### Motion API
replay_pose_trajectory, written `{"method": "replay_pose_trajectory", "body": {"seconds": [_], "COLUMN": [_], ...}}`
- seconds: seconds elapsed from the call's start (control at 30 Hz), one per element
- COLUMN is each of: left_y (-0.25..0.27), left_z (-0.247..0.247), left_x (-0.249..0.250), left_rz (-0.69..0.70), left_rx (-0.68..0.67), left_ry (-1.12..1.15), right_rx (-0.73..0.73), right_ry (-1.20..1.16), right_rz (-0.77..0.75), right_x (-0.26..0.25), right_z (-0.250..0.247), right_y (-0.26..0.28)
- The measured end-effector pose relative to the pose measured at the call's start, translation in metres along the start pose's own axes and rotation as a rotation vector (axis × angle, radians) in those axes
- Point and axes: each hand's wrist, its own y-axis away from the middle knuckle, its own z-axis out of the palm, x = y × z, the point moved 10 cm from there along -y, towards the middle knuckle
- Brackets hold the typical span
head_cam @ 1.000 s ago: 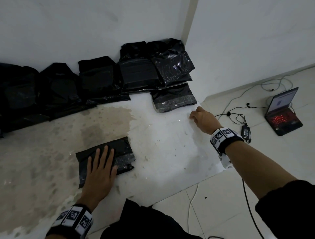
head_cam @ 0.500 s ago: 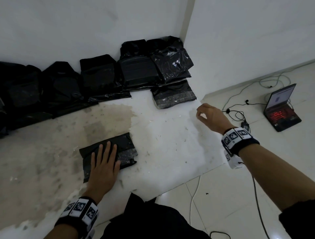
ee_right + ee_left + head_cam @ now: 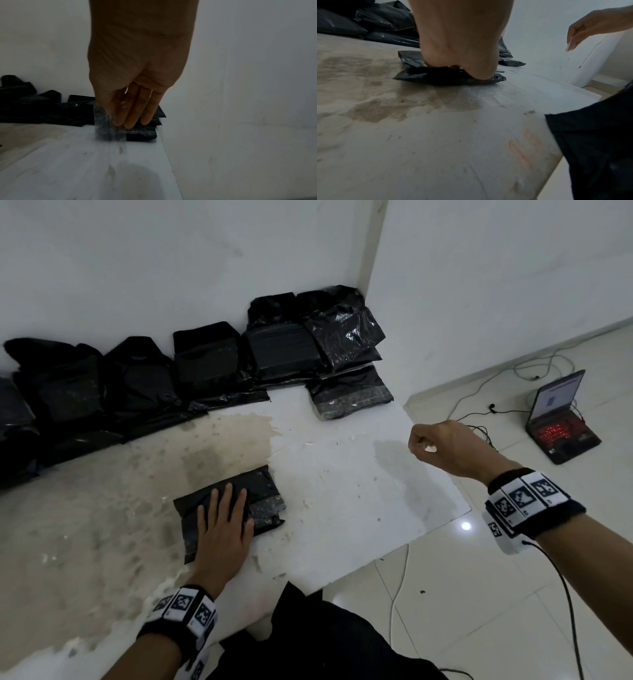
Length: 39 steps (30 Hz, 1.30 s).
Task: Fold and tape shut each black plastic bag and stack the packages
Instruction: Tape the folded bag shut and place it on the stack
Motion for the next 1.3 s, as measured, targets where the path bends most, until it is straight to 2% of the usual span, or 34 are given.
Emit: {"method": "replay_pose_trajectory", "body": {"seconds": [0.17,0.33,0.43,0.5,0.57,0.63,0.7,0.77,0.87,0.97,1.13,1.3], "left_y": [-0.003,-0.001,0.001,0.003,0.003,0.002,0.002,0.001,0.008,0.022,0.051,0.071], "left_z": [-0.011,-0.014,-0.015,-0.029,-0.054,-0.077,-0.098,-0.109,-0.106,-0.098,-0.084,-0.075], "left_x": [0.009,0.007,0.007,0.011,0.018,0.030,0.045,0.048,0.037,0.009,-0.034,-0.070], "left_rz": [0.001,0.013,0.010,0.015,-0.002,-0.025,-0.020,-0.028,-0.107,-0.211,-0.382,-0.538], "left_rx": [0.029,0.032,-0.006,0.024,0.065,0.002,-0.083,-0.126,-0.163,-0.149,-0.252,-0.203], "left_ry": [0.069,0.123,0.213,0.347,0.599,0.832,0.962,1.030,1.019,1.043,1.089,1.107], "right_rx": [0.050,0.001,0.016,0.015,0.001,-0.019,-0.025,-0.013,0.012,0.035,0.038,0.035], "right_ry": [-0.122,-0.255,-0.441,-0.637,-0.787,-0.886,-0.946,-0.988,-1.030,-1.041,-1.091,-1.121], "right_rz": [-0.053,-0.143,-0.164,-0.156,-0.147,-0.140,-0.128,-0.088,-0.011,0.065,0.279,0.441], "right_x": [-0.034,-0.094,-0.132,-0.156,-0.178,-0.196,-0.212,-0.222,-0.229,-0.226,-0.204,-0.187], "right_z": [-0.025,-0.039,-0.039,-0.034,-0.025,-0.014,-0.004,0.008,0.028,0.050,0.098,0.147], "right_y": [0.001,-0.017,-0.030,-0.038,-0.045,-0.052,-0.059,-0.064,-0.068,-0.068,-0.052,-0.029]}}
